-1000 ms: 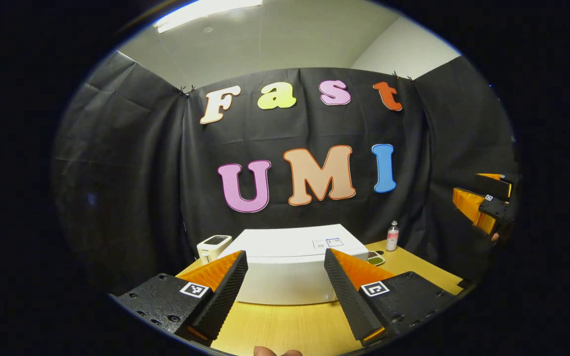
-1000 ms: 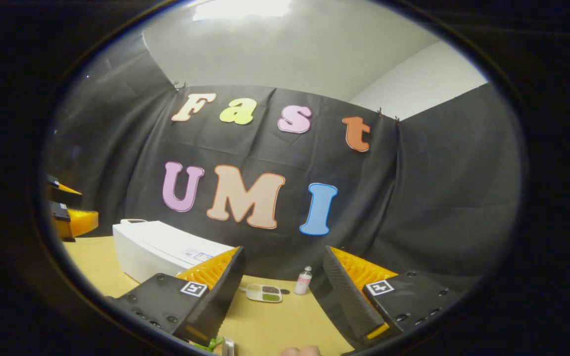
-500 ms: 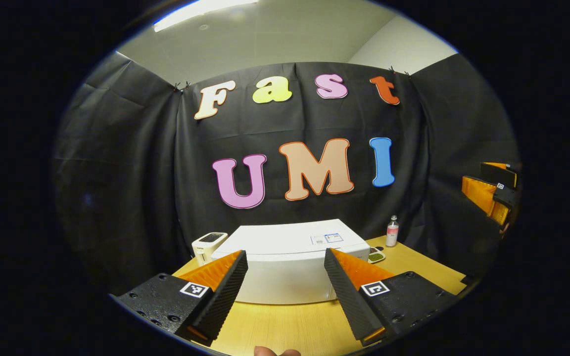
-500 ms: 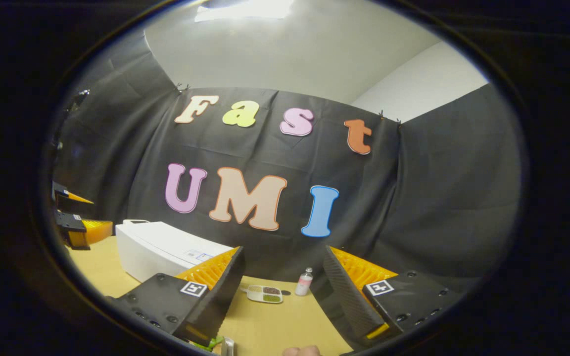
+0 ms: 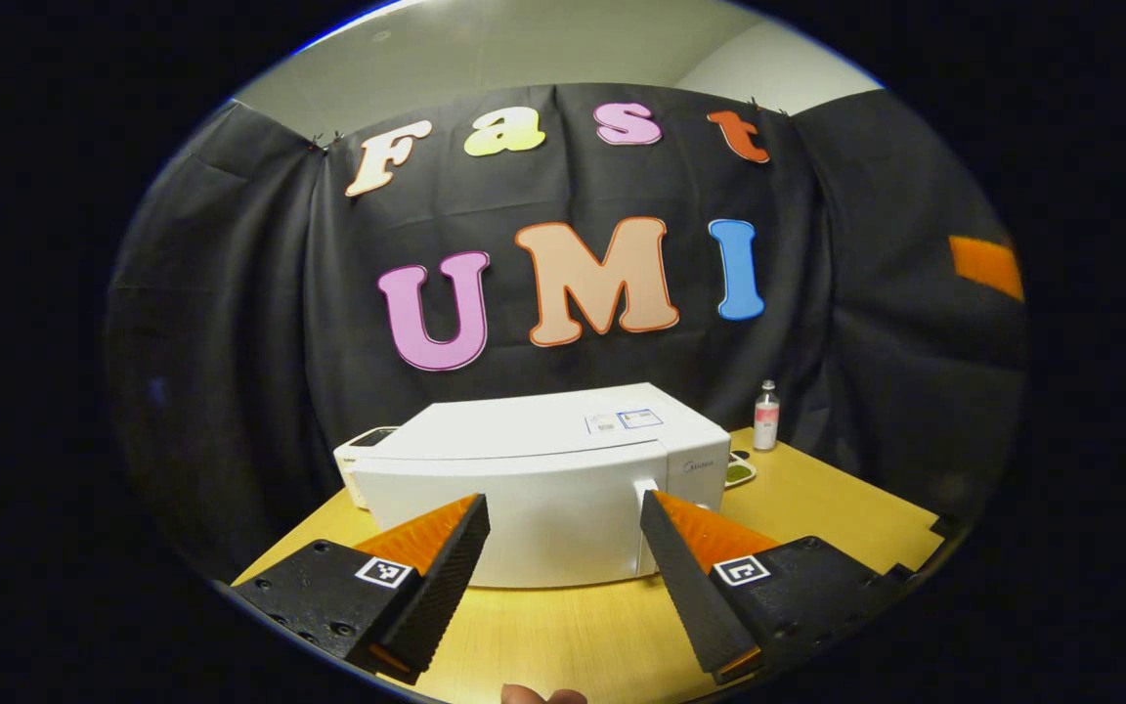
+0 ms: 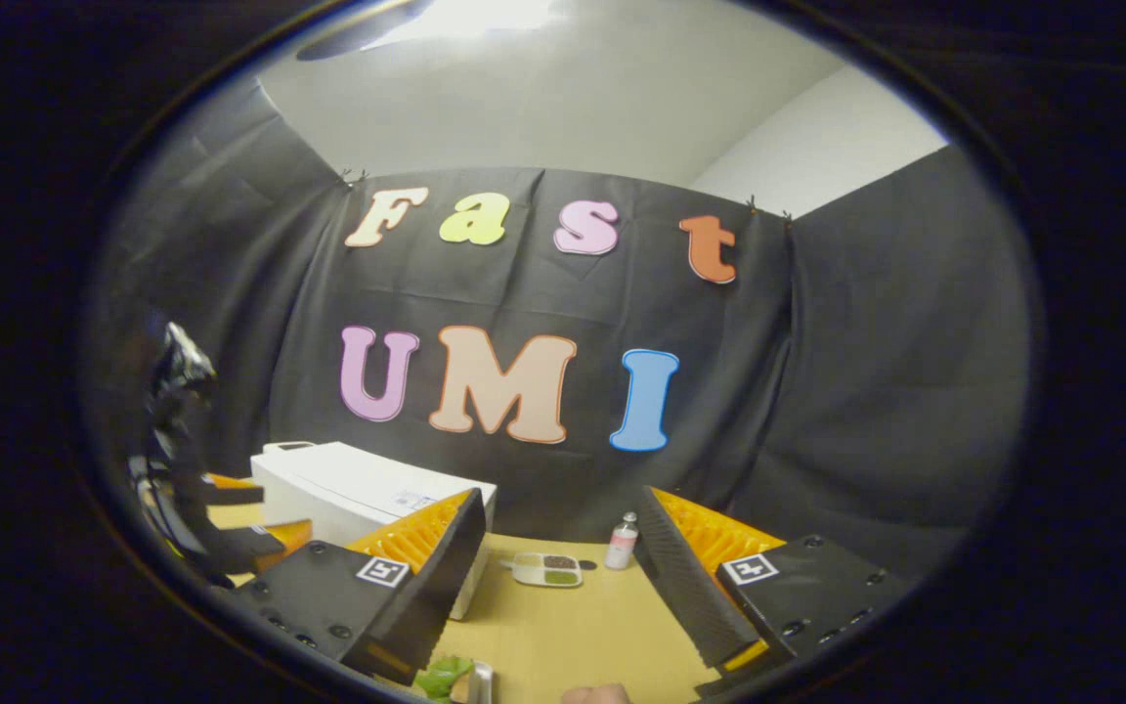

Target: Open the microwave oven with the left hand, put the food in, and close the microwave oven.

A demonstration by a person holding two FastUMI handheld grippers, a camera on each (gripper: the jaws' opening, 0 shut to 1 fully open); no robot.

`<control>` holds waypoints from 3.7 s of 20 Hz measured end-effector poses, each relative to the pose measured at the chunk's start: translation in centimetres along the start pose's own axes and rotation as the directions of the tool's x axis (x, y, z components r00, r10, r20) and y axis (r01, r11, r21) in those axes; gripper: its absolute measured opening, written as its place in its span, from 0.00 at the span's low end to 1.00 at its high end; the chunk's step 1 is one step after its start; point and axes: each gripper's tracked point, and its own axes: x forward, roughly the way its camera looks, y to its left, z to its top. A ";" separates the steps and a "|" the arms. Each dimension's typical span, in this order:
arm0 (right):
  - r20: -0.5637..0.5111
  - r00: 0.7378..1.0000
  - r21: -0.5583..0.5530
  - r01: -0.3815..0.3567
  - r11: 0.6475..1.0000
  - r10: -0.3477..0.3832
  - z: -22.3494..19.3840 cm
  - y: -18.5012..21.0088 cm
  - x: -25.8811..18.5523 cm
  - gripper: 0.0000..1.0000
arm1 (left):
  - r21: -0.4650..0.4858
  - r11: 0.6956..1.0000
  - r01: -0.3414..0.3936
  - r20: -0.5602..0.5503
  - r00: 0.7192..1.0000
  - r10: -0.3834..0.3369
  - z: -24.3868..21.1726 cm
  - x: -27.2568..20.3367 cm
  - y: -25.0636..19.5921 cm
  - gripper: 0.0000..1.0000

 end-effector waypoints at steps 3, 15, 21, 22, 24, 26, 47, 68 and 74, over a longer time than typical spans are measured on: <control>0.037 0.999 -0.089 0.012 0.996 -0.009 1.5 0.3 -0.5 0.96 | -0.009 0.999 0.054 -0.019 0.998 -0.054 -2.0 2.3 -2.3 0.96; -0.034 0.999 -0.112 -0.027 0.993 0.023 1.2 2.0 -2.9 0.97 | 0.004 0.992 0.124 -0.130 0.984 -0.122 -10.6 9.7 -6.8 0.97; -0.058 0.997 -0.173 -0.053 0.983 0.044 0.4 1.8 -2.3 0.97 | -0.007 0.994 0.108 -0.156 0.982 -0.107 -11.6 11.1 -7.0 0.80; -0.059 0.997 -0.174 -0.051 0.983 0.042 0.4 1.4 -2.3 0.97 | 0.002 0.995 0.098 -0.164 0.982 -0.097 -11.8 11.2 -6.9 0.72; -0.060 0.997 -0.143 -0.046 0.989 0.037 0.6 1.0 -2.0 1.00 | 0.013 0.995 0.096 -0.194 0.977 -0.092 -13.0 12.6 -7.0 0.55; -0.063 0.997 -0.122 -0.044 0.992 0.036 0.7 0.7 -1.8 0.97 | -0.008 0.995 0.095 -0.187 0.978 -0.095 -12.5 11.9 -7.1 0.29; -0.004 0.993 -0.003 -0.118 0.993 0.118 2.7 4.3 -3.5 0.97 | -0.081 0.977 0.197 -0.227 0.951 -0.211 -12.9 11.0 -7.1 0.02; 0.115 0.971 -0.010 -0.212 0.977 0.212 3.3 14.4 -3.6 1.00 | -0.102 0.995 -0.014 -0.291 0.957 -0.016 -18.9 -16.0 16.7 0.01; 0.099 0.974 0.022 -0.207 0.978 0.204 3.1 15.8 -4.7 0.97 | -0.307 0.948 -0.080 -0.293 0.956 -0.014 -20.1 -17.5 22.8 0.00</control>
